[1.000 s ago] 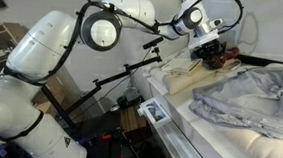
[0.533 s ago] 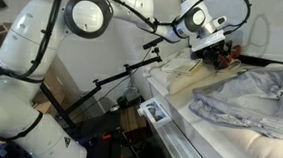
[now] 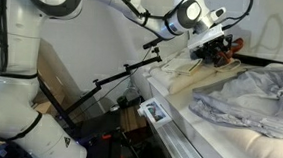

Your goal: Put the socks on the grey bag

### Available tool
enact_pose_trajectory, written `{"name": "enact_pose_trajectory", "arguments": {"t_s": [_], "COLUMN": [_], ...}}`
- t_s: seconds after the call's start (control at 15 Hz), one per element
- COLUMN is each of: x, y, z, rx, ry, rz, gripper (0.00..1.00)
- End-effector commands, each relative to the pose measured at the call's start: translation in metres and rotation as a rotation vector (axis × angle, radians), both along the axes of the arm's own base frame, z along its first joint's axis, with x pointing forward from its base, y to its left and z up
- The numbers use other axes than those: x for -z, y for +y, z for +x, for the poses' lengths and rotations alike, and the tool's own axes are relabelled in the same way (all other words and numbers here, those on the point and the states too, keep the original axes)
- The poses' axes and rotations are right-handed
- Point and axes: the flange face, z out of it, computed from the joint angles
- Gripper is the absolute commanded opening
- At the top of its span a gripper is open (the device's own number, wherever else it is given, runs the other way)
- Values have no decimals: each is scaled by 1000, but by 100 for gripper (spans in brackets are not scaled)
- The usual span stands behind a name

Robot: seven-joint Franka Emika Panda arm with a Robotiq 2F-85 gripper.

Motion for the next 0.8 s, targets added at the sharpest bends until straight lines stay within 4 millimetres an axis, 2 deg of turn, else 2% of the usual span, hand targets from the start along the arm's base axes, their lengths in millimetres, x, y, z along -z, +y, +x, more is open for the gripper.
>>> {"name": "enact_pose_trajectory", "arguments": {"t_s": [0.0,0.2,0.33,0.47,0.73], "x": [-24,-33,-36,-38,-38], "y": [-35,-77,-102,-127,-157], "z": [-43,-68,-72,-73,-60], "rx": [58,123,169,239,380], "ry": [-35,-48,-43,-41,-66], "rz": [29,65,86,104,125], "gripper": [7,7,7,7,7]}}
